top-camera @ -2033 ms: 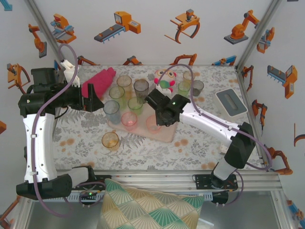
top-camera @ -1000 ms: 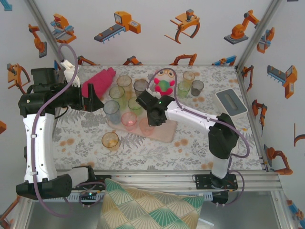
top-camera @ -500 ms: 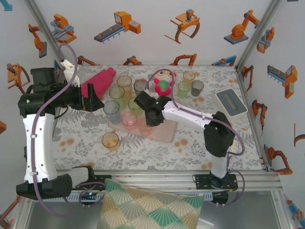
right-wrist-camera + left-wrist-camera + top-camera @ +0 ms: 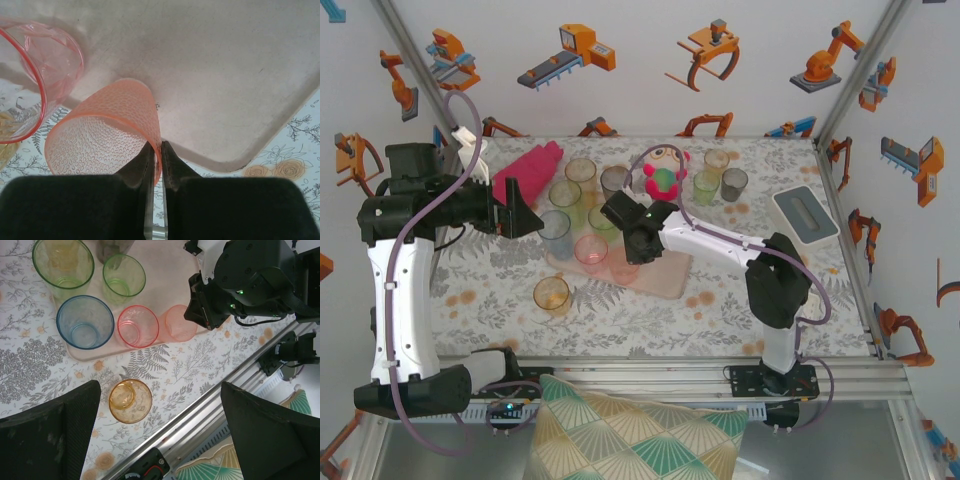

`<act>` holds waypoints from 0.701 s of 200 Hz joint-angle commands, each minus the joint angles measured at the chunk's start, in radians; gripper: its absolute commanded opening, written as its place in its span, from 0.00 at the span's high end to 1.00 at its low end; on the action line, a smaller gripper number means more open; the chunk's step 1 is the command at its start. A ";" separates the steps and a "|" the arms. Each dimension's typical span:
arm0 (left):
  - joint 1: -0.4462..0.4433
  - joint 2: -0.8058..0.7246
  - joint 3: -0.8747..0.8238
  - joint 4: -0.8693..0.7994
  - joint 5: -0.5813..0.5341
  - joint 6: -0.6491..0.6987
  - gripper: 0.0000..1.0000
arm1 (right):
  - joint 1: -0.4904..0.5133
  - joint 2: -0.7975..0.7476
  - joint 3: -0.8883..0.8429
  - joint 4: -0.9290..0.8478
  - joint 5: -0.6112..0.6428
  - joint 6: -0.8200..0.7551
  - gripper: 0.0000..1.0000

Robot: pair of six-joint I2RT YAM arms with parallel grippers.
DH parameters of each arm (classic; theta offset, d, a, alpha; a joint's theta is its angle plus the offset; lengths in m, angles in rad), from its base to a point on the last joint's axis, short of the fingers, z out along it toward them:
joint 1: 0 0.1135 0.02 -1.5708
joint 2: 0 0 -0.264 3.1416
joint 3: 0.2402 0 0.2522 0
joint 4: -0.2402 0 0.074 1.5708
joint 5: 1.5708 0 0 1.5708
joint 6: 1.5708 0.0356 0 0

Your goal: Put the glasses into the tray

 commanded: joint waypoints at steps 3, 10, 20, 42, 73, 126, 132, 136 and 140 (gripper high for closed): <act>0.002 -0.010 0.029 -0.023 0.030 0.025 0.03 | -0.001 -0.001 0.031 0.005 0.000 -0.011 0.81; 0.003 -0.011 0.028 -0.024 0.029 0.024 0.03 | 0.000 -0.002 0.032 0.005 0.000 -0.011 0.79; 0.003 -0.013 0.028 -0.024 0.030 0.024 0.03 | -0.001 -0.003 0.032 0.005 0.000 -0.011 0.76; 0.002 -0.015 0.029 -0.025 0.040 0.027 0.03 | 0.001 -0.008 0.032 0.010 -0.006 -0.018 0.70; 0.000 -0.015 0.034 -0.028 0.030 0.032 0.03 | 0.000 -0.029 0.021 0.012 0.004 -0.014 0.63; -0.001 -0.009 0.046 -0.025 0.011 0.029 0.03 | 0.006 -0.102 -0.002 0.005 0.027 -0.011 0.59; -0.001 -0.009 0.045 -0.025 0.007 0.029 0.03 | 0.011 -0.113 -0.004 0.004 0.036 -0.016 0.58; -0.001 -0.009 0.045 -0.024 0.003 0.026 0.03 | 0.014 -0.120 -0.004 0.001 0.044 -0.019 0.58; -0.001 -0.009 0.044 -0.023 0.001 0.025 0.03 | 0.018 -0.127 -0.005 -0.002 0.052 -0.021 0.58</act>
